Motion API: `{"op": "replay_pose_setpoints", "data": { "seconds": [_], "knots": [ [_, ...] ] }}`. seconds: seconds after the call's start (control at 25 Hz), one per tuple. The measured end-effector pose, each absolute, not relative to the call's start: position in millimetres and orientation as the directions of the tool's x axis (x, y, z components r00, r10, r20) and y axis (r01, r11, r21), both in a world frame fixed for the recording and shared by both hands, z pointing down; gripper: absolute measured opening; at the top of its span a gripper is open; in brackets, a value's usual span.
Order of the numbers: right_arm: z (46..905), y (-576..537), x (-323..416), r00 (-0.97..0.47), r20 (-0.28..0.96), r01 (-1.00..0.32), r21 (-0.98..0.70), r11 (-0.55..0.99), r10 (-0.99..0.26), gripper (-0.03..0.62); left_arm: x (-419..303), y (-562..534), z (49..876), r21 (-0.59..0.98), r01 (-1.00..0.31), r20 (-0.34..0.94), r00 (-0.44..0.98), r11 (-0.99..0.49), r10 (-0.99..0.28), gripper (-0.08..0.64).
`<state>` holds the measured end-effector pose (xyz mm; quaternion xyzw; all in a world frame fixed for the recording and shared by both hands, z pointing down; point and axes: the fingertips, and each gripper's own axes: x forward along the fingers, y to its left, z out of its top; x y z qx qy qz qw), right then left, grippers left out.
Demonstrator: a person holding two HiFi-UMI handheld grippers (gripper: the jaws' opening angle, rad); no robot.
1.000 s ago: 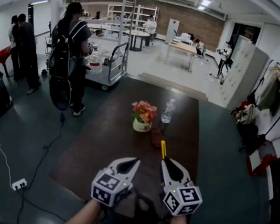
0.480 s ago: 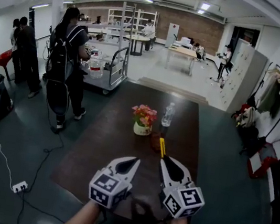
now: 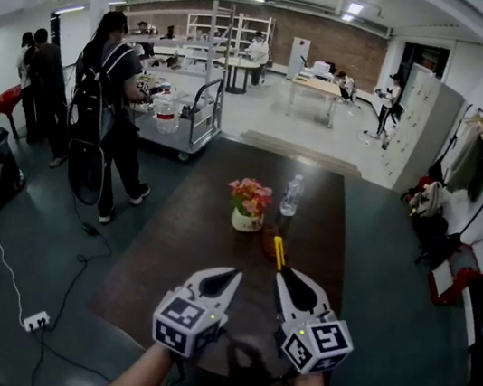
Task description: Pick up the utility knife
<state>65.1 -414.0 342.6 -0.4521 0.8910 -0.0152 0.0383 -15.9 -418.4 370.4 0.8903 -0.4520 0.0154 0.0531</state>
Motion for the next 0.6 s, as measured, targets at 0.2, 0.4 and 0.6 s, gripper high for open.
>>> {"op": "replay_pose_setpoints", "data": {
  "seconds": [0.2, 0.4, 0.6],
  "knots": [
    [342.7, -415.2, 63.9, -0.587, -0.050, -0.804, -0.076, 0.589, -0.808, 0.075, -16.9, -419.7, 371.1, 0.080, -0.807, 0.076, 0.590, -0.585, -0.804, 0.006],
    [343.3, -414.0, 64.5, -0.587, -0.051, -0.805, -0.072, 0.589, -0.808, 0.075, -16.9, -418.2, 370.4, 0.084, -0.807, 0.073, 0.590, -0.585, -0.804, 0.006],
    [347.1, -417.7, 66.0, -0.588, -0.062, -0.802, -0.082, 0.591, -0.807, 0.075, -16.8, -420.8, 372.0, 0.081, -0.807, 0.073, 0.590, -0.585, -0.804, 0.006]
  ]
}}
